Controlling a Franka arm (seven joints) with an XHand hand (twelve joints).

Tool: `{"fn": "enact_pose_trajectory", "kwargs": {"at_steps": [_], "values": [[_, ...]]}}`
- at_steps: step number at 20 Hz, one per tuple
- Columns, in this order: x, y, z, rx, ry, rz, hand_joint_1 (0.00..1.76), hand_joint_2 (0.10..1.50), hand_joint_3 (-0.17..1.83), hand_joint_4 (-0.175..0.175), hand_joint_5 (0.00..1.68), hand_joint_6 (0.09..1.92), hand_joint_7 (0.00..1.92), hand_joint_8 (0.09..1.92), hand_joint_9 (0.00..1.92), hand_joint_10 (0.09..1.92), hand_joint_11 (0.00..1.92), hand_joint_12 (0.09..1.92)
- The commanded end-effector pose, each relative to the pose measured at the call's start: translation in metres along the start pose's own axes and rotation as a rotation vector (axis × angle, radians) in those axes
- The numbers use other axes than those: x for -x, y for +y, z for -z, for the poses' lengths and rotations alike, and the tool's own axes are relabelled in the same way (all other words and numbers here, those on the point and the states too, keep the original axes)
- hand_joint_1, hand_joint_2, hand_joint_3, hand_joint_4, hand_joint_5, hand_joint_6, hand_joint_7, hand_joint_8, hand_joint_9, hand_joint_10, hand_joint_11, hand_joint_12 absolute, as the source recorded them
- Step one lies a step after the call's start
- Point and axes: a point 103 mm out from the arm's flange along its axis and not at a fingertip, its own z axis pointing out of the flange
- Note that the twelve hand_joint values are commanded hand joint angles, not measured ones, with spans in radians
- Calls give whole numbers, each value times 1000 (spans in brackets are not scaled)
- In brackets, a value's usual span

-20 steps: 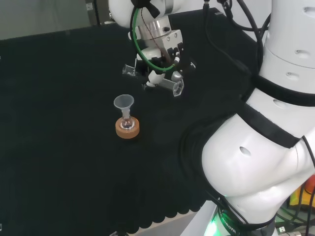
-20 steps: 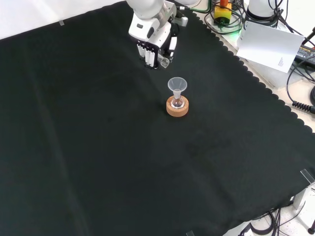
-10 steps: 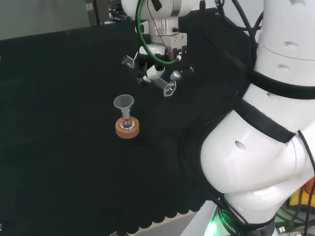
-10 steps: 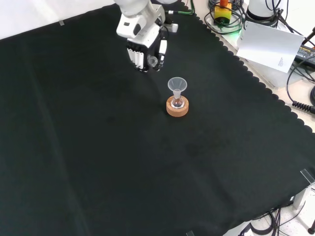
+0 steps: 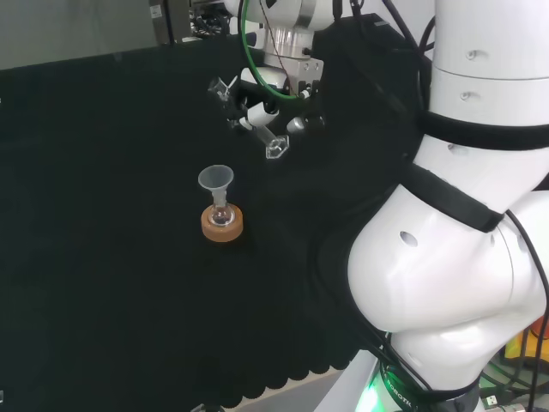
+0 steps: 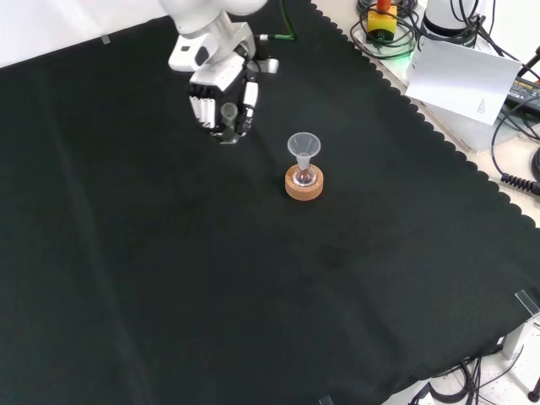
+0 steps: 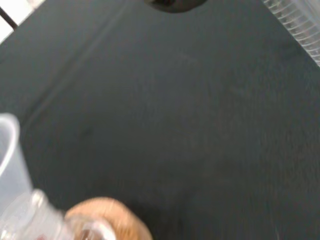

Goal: Put the graduated cylinder back on the table.

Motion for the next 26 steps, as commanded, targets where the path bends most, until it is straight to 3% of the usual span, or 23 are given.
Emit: {"fn": "enact_pose_trajectory", "kwargs": {"at_steps": [1, 16, 23, 26], "values": [[19, 49, 7, 110, 100, 55, 1268, 1097, 2, -175, 1002, 971, 1033, 948, 1456, 87, 1248, 700], [46, 98, -12, 226, 251, 73, 1266, 1102, 3, -175, 992, 987, 1022, 965, 1449, 87, 1237, 707], [52, 111, -23, 273, 300, 84, 1265, 1103, 2, -175, 989, 992, 1019, 971, 1446, 87, 1232, 711], [53, 115, -27, 300, 287, 90, 1265, 1104, 3, -175, 988, 994, 1017, 973, 1441, 87, 1229, 712]]}}
